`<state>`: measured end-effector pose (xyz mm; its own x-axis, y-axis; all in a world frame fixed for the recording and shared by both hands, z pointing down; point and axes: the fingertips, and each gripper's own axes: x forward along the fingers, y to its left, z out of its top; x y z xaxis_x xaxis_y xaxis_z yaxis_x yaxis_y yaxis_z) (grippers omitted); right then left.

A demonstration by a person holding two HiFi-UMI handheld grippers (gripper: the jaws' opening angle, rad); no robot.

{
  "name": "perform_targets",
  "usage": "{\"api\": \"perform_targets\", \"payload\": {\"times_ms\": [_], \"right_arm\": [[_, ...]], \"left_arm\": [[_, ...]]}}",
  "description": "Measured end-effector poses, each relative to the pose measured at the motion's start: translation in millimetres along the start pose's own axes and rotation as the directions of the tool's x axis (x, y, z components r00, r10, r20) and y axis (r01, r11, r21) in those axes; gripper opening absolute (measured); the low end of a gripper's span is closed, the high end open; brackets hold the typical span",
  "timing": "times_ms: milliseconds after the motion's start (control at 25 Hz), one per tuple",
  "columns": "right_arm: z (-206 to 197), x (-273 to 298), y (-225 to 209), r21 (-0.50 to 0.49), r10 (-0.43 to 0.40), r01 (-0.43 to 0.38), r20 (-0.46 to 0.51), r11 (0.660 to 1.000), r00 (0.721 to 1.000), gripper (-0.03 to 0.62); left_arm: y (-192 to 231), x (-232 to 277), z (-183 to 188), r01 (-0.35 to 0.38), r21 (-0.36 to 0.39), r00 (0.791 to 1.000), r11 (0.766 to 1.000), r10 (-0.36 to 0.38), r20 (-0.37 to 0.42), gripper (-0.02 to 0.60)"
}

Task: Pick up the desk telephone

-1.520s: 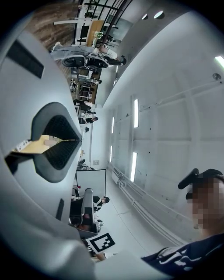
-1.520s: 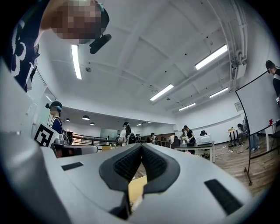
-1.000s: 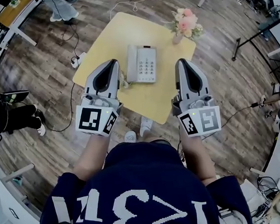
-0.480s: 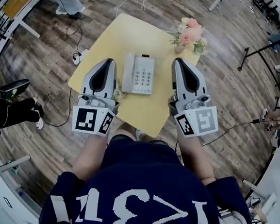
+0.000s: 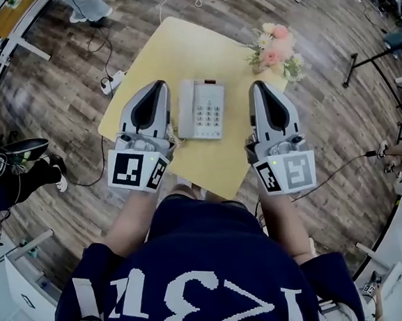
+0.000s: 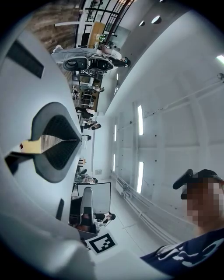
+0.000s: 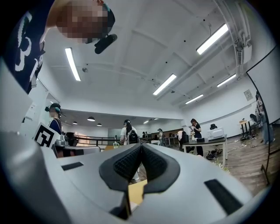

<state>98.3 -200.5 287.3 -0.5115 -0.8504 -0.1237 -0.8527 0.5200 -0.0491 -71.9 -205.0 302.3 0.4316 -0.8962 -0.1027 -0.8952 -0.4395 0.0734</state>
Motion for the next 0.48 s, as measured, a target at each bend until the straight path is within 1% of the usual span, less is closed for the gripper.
{"api": "perform_targets", "payload": {"times_ms": [240, 400, 480], "right_arm": [[-35.4, 8.5, -8.2, 0.026, -0.040, 0.042, -0.079, 0.999, 0.996, 0.026], [-67.0, 15.8, -15.9, 0.048, -0.046, 0.054, -0.154, 0.997, 0.987, 0.026], [-84.3, 19.7, -20.1, 0.050, -0.053, 0.063, -0.181, 0.997, 0.982, 0.027]], "left_arm": [[16.3, 10.8, -36.8, 0.002, -0.055, 0.997, 0.999, -0.006, -0.083, 0.018], [24.0, 19.0, -68.2, 0.027, -0.133, 0.990, 0.991, -0.045, -0.132, 0.018], [30.3, 23.5, -86.0, 0.028, -0.170, 0.986, 0.985, -0.055, -0.156, 0.019]]}}
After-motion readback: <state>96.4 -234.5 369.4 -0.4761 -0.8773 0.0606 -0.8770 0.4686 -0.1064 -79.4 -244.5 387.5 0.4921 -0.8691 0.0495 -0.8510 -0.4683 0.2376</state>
